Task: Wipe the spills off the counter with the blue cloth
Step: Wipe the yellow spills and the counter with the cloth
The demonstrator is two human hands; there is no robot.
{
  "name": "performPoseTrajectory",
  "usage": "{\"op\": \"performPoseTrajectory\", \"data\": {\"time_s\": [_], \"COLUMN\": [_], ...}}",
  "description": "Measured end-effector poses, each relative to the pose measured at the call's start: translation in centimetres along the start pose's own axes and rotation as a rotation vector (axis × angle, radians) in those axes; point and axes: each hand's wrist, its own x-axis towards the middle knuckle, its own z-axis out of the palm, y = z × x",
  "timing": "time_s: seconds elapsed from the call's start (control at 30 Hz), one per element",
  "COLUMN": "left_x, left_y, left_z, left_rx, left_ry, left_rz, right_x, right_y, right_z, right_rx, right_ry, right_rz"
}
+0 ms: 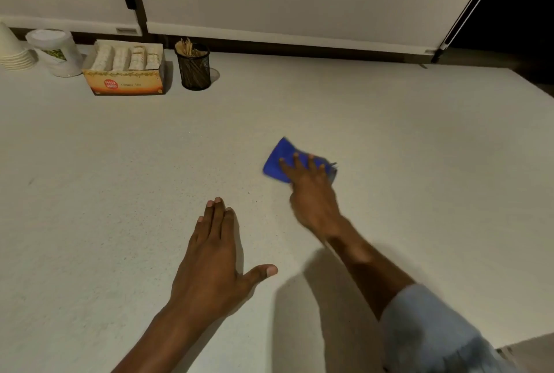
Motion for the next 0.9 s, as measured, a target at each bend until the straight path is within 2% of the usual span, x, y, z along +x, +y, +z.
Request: {"op": "performPoseTrajectory", "data": {"time_s": [0.13,0.27,0.4,0.47,0.57,0.67,0.8,0.9], "left_x": [0.3,-0.3,-0.8,-0.8,-0.5,-0.4,-1.0,-1.3], "left_y": [-0.9,-2.9,-3.5,-3.5,-3.6,-4.3,-5.6,-6.0], "left_z": [-1.1,-2.2,-2.3,-2.2,-2.1,-2.5,-3.2,-3.4], "left_rx": [0.031,0.087,0.087,0.104,0.109,0.068,0.062,0.070], "left_ry": [0.098,0.078,0.073,0.071,0.086,0.100,0.103,0.097], "left_rz": [-0.020,-0.133,-0.150,-0.139,-0.133,-0.140,-0.172,-0.164], "right_x": [-4.6,-0.7,5.3,4.9,0.2,-3.8,0.3,5.9], "right_y": [0.5,5.9,4.6,1.3,-3.6,-4.1,0.8,0.5], "right_z": [-0.5,-1.8,-0.5,1.1,2.2,1.5,0.9,1.4], "right_rx": [0.063,0.074,0.129,0.177,0.112,0.125,0.130,0.179], "right_ry": [-0.088,-0.017,-0.060,-0.073,-0.074,-0.068,-0.049,-0.088], "right_rz": [-0.132,0.004,0.112,0.045,-0.147,-0.267,-0.104,0.007]}}
